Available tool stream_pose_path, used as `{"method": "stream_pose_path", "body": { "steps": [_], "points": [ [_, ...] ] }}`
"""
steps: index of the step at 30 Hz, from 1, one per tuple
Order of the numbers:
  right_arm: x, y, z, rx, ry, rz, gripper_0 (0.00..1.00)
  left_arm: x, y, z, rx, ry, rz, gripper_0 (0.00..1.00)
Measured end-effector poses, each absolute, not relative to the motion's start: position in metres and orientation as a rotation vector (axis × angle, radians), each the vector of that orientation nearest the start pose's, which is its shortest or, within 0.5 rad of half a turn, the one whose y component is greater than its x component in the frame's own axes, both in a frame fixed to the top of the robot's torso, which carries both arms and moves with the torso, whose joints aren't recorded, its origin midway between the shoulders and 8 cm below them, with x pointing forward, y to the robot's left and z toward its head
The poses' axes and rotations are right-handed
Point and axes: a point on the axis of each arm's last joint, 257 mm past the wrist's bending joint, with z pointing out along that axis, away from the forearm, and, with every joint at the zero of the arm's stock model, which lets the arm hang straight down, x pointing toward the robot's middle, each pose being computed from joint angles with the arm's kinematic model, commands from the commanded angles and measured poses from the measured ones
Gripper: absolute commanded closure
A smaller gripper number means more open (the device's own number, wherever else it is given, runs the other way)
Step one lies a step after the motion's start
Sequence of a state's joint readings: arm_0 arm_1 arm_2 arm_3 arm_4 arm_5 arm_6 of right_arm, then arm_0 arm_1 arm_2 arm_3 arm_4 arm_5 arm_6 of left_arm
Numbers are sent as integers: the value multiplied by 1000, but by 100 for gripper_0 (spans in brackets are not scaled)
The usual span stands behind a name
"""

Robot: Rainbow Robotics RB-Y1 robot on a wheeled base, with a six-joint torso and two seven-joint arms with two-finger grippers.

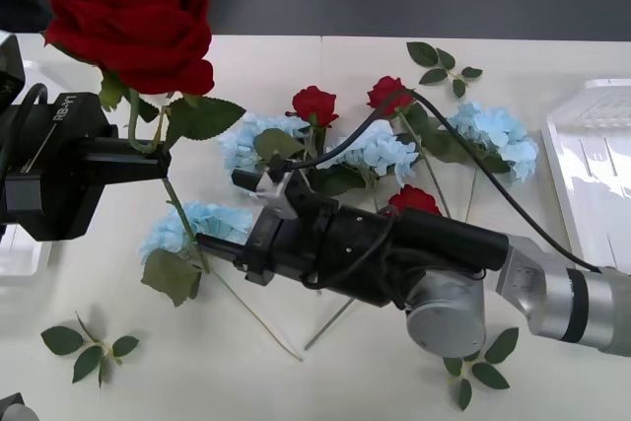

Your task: Put the red flowers into the right box and the blue flowers into the left box

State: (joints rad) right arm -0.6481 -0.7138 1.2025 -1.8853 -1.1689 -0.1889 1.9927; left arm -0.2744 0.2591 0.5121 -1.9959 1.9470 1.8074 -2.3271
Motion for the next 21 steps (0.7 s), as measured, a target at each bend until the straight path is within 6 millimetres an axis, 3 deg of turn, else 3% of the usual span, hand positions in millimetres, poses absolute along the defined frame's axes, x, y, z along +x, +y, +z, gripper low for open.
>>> {"method": "stream_pose_path", "body": {
  "steps": [8,14,21],
  "points": [
    [371,74,-154,-1023,1311,781,16,303,125,-9,1162,1248,-1164,100],
    [346,60,-156,-1063,1332,807,16,307,125,-12,1148,1260,-1164,100],
    [313,71,-138,-1036,1338,936,16,315,115,-17,1102,1268,-1176,100]
  ]
}}
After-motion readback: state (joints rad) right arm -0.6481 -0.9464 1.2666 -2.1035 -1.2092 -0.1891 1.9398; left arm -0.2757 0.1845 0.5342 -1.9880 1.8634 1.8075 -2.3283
